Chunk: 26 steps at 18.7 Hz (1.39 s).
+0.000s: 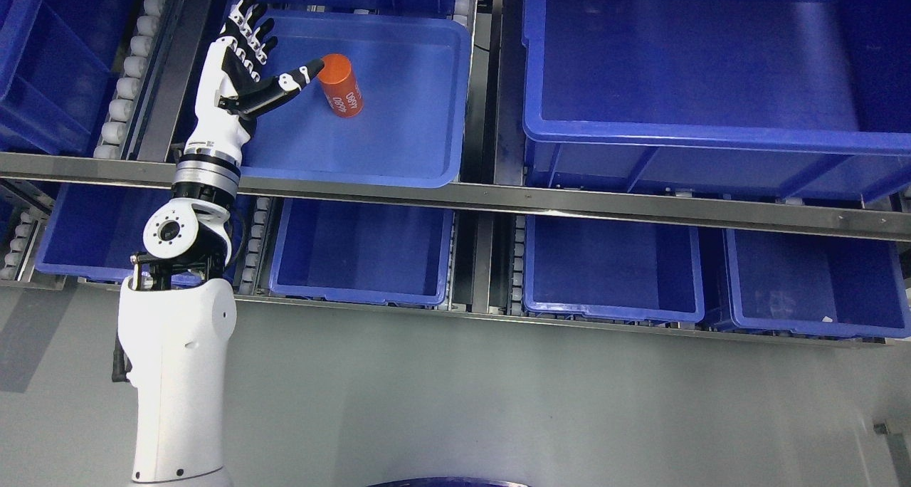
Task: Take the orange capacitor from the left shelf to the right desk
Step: 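Reach the left hand toward the orange capacitor in the blue bin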
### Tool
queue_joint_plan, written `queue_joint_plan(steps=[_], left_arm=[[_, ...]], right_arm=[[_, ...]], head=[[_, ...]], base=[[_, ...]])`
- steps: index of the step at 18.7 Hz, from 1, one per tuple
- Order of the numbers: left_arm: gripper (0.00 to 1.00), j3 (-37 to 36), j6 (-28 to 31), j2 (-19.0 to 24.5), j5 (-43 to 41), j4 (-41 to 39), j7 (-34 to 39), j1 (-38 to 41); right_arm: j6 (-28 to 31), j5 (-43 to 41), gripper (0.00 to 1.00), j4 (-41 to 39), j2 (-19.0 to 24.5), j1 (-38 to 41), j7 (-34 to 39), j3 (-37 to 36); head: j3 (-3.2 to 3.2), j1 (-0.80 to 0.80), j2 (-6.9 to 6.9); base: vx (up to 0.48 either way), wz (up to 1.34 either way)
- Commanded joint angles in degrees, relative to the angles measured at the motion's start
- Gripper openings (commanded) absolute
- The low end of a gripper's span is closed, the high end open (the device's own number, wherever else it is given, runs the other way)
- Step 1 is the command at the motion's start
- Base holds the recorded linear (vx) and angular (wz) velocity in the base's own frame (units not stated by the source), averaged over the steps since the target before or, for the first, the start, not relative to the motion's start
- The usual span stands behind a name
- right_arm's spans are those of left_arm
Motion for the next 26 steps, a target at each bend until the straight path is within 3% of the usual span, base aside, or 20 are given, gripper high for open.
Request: queue_joint_plan(steps=[1,6,12,18,26], left_arm=[[1.0,-0.2,-0.7,0.4,0.1,-4.4,0.0,2.7],[1.0,-1.3,-0.8,1.4,-0.2,-1.6,-0.8,3.7],[0.99,-4.6,-2.7,5.3,-0.7,9.2,-0.8,-1.4],[0.99,-10.1,-2.9,3.8,-3.1,17.2,-0.8,-4.8],[0.98,-10.9,-2.9,2.4,-3.2,23.4,-0.9,-9.6]], right_arm=[[0.3,0.0,1.0,-1.3,-1.0,1.9,0.0,-0.7],[0.3,0.0,1.0,-1.3,-1.0,1.9,0.0,-0.6],[0.3,0.0,1.0,-1.3,-1.0,1.9,0.0,-0.6],[0.3,0.0,1.0,-1.3,-1.0,1.9,0.0,-0.6],[0.3,0.0,1.0,-1.3,-1.0,1.9,0.0,-0.6]], head=[[0.0,0.0,0.0],[0.0,0.0,0.0],[0.0,0.0,0.0],[0.0,0.0,0.0],[0.0,0.0,0.0]], base=[[0.023,0.0],[0.005,0.0],[0.0,0.0],[0.0,0.0],[0.0,0.0]])
